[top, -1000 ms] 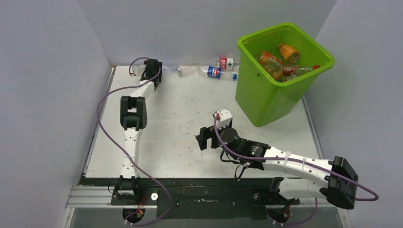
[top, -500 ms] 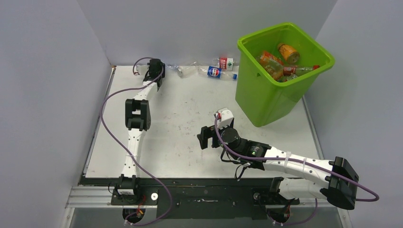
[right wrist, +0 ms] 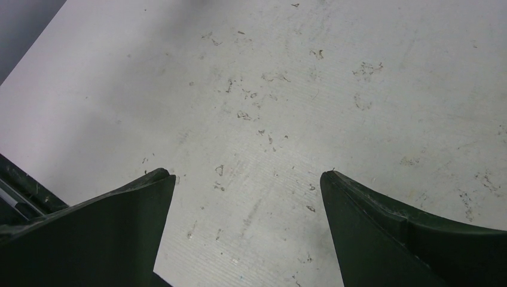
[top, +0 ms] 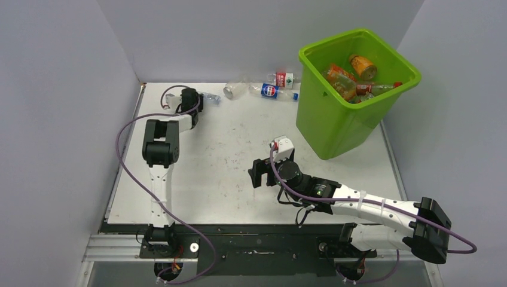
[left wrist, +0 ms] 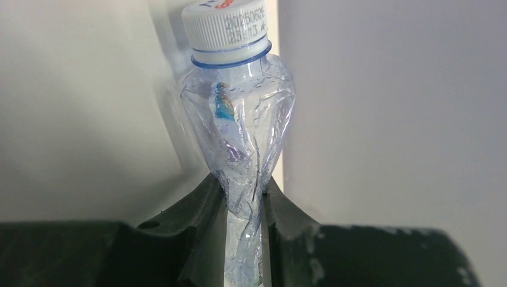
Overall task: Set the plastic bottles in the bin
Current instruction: Pick up the plastic bottle from the corner of the board.
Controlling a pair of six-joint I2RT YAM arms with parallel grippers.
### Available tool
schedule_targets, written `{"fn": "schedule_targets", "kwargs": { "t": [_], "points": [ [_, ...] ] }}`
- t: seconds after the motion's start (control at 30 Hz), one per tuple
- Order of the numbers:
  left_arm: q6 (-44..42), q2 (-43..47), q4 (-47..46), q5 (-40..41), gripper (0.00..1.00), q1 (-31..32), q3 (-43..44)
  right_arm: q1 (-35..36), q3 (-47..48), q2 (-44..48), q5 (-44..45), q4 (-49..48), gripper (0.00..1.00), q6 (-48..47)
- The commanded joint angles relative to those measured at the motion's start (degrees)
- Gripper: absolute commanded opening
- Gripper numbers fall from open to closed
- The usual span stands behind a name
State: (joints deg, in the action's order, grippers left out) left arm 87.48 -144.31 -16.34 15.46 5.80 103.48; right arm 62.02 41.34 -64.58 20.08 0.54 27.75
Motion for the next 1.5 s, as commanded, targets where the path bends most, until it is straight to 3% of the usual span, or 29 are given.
{"fn": "schedule_targets", "kwargs": {
  "t": [0.0,0.23,0.33,0.4,0.47,0.57,0.63,0.73,0.87,1.07,1.3,1.47],
  "points": [
    [-2.56,14.47,-11.19,-2.13,0.0,-2.85,-14.22,0.81,3.28,1.08,0.27,-1.06,0.97,-0.14],
    [-8.4,38.06,-19.72,-14.79,0.0,-8.65,-31.95,0.97,12.21,1.36,-0.38,3.36,0.98,-2.97],
    [-12.64,49.14,-21.95,-27.1,0.0,-10.14,-38.56,0.97,17.31,1.57,-0.63,5.56,0.99,-5.41],
    [-18.45,55.32,-18.09,-34.24,0.0,-9.49,-40.47,0.85,21.25,1.56,-0.82,6.99,1.0,-7.01],
    [-27.9,61.85,-11.68,-39.12,0.0,-7.64,-41.72,0.82,25.36,1.53,-2.11,8.07,1.0,-8.29],
    [-45.46,74.52,-1.54,-35.64,0.0,-0.45,-45.21,0.67,32.12,1.04,-5.8,10.1,0.95,-9.39],
    [-55.06,81.69,-0.19,-35.17,0.0,4.73,-48.99,0.76,36.32,0.45,-7.71,12.55,0.95,-10.44],
    [-61.85,89.45,0.21,-39.93,0.0,8.77,-53.65,0.8,40.76,0.65,-10.49,14.67,0.95,-11.91],
    [-66.1,96.02,-4.08,-47.57,0.0,11.67,-60.35,0.82,44.14,1.46,-13.56,16.16,0.95,-13.88],
    [-79.01,100.93,-3.18,-47.04,0.0,23.35,-67.75,0.82,49.51,-1.59,-16.82,20.92,0.95,-14.63],
    [-77.41,101.42,-4.41,-45.04,0.0,24.41,-68.7,0.82,50.86,-6.7,-11.9,24.55,0.98,-13.64],
    [-77.18,102.75,-5.38,-44.31,0.0,25.5,-70.63,0.82,48.06,-7.9,-8.38,21.33,0.9,-12.42]
  ]
}}
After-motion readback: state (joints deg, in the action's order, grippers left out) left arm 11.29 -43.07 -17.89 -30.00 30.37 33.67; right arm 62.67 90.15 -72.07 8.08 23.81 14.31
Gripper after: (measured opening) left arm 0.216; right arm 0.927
